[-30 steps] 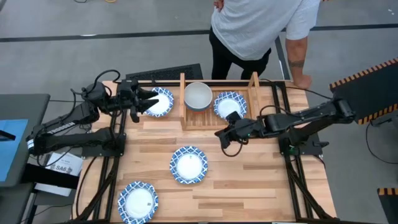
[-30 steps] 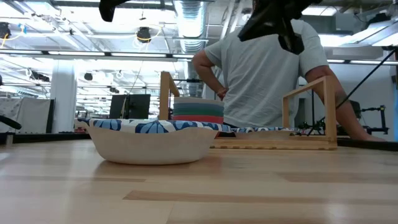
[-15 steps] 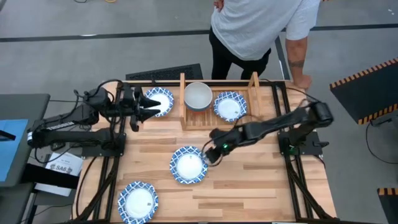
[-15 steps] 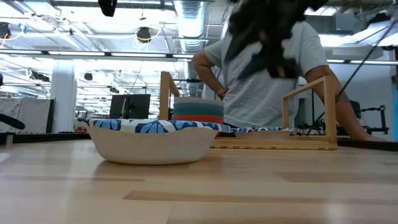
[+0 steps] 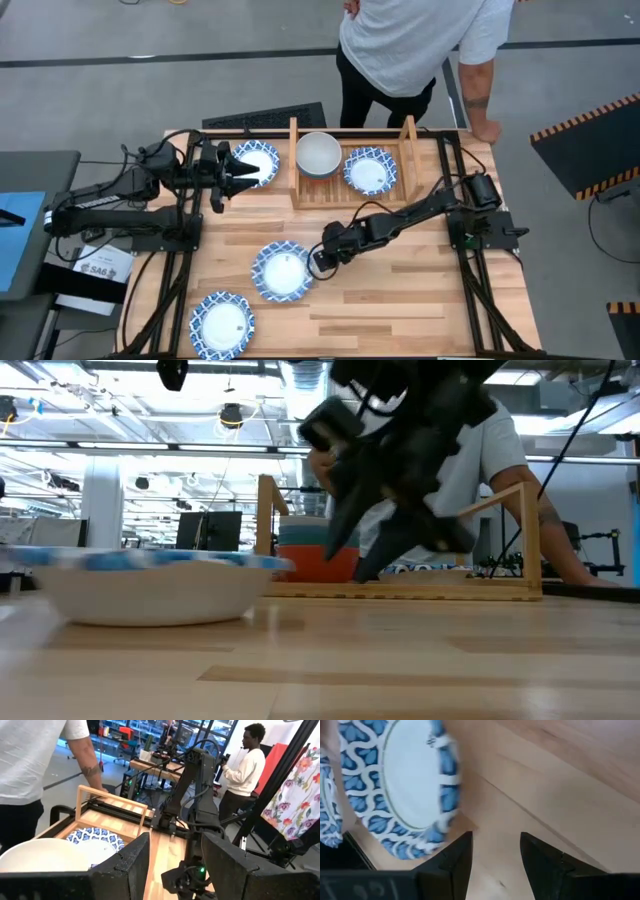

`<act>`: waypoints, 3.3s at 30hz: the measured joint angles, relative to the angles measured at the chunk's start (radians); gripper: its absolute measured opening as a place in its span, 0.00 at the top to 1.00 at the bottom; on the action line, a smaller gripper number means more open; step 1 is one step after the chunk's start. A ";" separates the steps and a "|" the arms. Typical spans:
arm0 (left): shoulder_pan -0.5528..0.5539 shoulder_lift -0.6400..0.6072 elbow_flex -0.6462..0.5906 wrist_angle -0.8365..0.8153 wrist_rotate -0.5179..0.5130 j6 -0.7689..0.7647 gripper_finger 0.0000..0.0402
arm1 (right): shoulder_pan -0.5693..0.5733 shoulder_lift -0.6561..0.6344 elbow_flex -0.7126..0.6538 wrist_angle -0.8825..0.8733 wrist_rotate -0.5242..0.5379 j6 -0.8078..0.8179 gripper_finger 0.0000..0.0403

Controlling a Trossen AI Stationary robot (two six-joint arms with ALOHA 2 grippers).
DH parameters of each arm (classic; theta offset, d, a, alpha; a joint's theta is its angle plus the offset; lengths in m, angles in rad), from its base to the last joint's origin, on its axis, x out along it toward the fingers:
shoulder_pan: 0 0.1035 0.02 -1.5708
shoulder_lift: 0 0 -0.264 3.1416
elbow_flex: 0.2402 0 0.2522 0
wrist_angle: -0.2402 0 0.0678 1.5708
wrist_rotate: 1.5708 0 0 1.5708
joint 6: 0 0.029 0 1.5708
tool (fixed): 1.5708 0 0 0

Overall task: Place and stack bowls onto a shelf
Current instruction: Stack the blue patterned bowl on top of the blue patterned bowl on the shelf

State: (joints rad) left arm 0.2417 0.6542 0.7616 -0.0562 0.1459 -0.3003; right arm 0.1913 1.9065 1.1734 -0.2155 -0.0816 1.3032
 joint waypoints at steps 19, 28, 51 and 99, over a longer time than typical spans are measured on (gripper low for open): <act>0.000 0.000 0.000 -0.016 0.000 0.000 0.59 | 0.042 0.068 -0.003 0.278 0.001 0.209 0.53; 0.000 0.000 0.000 -0.025 0.000 0.000 0.59 | 0.043 0.174 -0.002 0.492 0.001 0.305 0.53; 0.000 -0.001 -0.001 -0.039 0.000 0.000 0.59 | 0.042 -0.189 -0.104 -0.085 -0.019 -0.049 0.95; 0.000 -0.001 -0.001 -0.036 -0.024 -0.007 0.59 | -0.328 -0.542 -0.584 0.044 0.786 0.863 0.81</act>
State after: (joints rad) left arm 0.2418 0.6537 0.7609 -0.0925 0.1217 -0.3077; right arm -0.1368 1.3647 0.5896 -0.1711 0.7046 2.1662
